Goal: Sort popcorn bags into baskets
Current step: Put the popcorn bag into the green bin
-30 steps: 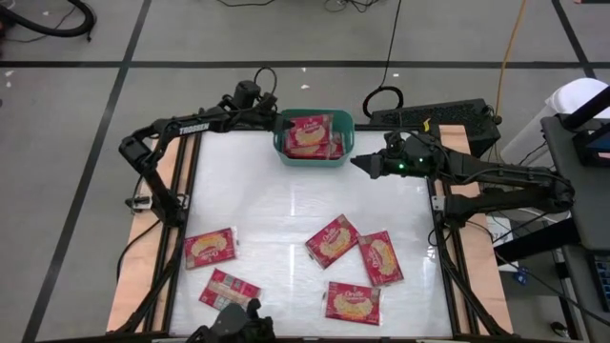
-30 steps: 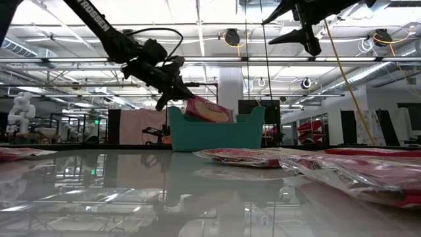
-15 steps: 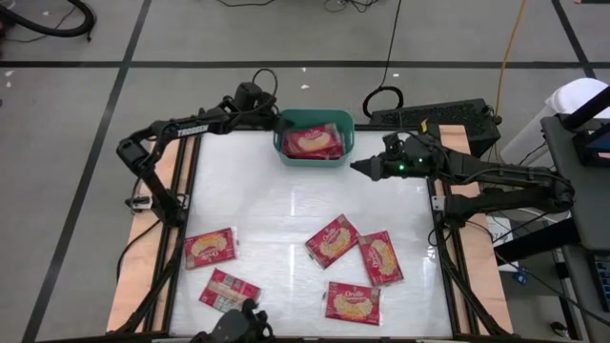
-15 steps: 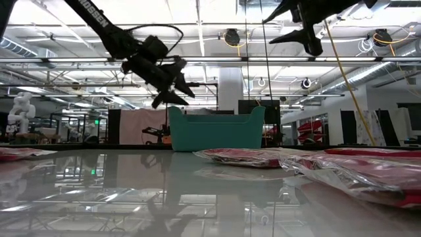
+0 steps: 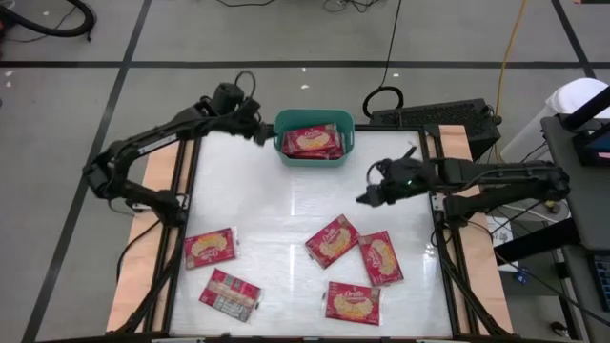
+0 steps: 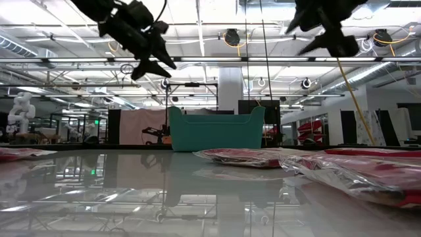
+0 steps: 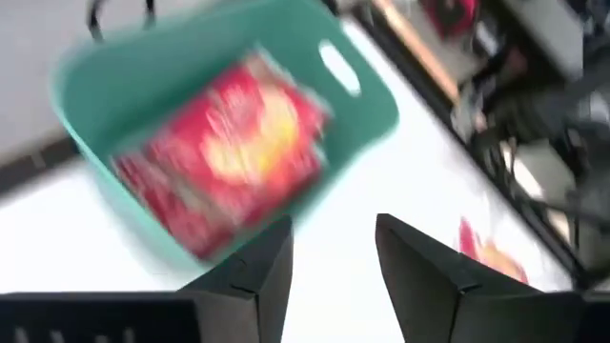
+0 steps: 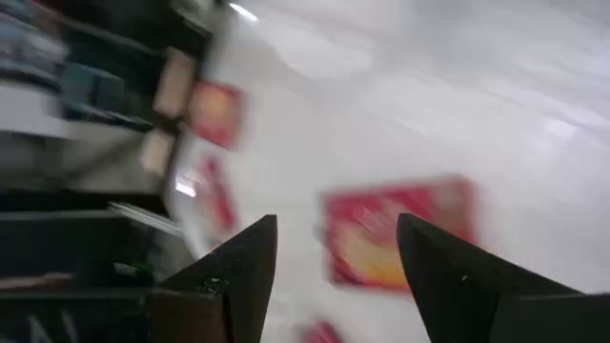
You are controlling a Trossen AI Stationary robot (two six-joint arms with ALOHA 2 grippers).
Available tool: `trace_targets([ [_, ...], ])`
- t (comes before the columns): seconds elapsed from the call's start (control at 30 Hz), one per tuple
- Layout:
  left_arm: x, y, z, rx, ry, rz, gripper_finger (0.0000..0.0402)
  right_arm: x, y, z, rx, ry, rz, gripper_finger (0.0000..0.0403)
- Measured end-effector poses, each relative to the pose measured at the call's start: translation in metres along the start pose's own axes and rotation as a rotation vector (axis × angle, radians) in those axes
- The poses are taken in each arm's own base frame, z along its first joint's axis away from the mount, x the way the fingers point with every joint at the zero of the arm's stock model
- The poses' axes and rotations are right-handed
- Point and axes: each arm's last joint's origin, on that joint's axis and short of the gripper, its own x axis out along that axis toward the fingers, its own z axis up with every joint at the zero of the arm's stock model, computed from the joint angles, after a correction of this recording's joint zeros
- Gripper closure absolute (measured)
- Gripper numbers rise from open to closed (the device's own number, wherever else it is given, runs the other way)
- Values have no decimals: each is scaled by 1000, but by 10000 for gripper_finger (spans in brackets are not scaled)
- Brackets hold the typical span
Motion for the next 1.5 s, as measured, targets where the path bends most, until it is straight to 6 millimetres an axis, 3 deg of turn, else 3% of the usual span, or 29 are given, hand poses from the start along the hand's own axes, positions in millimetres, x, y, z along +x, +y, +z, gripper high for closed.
trace_targets([
  [0.13, -8, -28, -23, 33, 131, 2, 261, 19, 3, -7, -14, 102, -120, 193],
  [0.3, -9, -66, -47, 86, 200, -12, 270, 62, -6, -11, 77, 272, -245, 193],
  [0.43, -6, -92, -64, 74, 222, -11, 270, 93, -11, -3, 91, 347, -225, 192],
  [0.57, -4, -116, -82, 61, 222, 13, 270, 114, -22, 11, -5, 360, -208, 192],
  [0.87, -8, -154, -116, 19, 215, 21, 270, 129, -43, 32, -325, 395, -184, 187],
  [1.07, -13, -169, -131, -36, 190, 39, 270, 126, -56, 44, -397, 411, -170, 146],
  [1.27, -14, -177, -141, -70, 153, 65, 270, 136, -76, 36, -439, 492, -35, 110],
  [1.5, -13, -180, -144, -94, 142, 67, 270, 145, -100, 16, -550, 460, -3, 120],
])
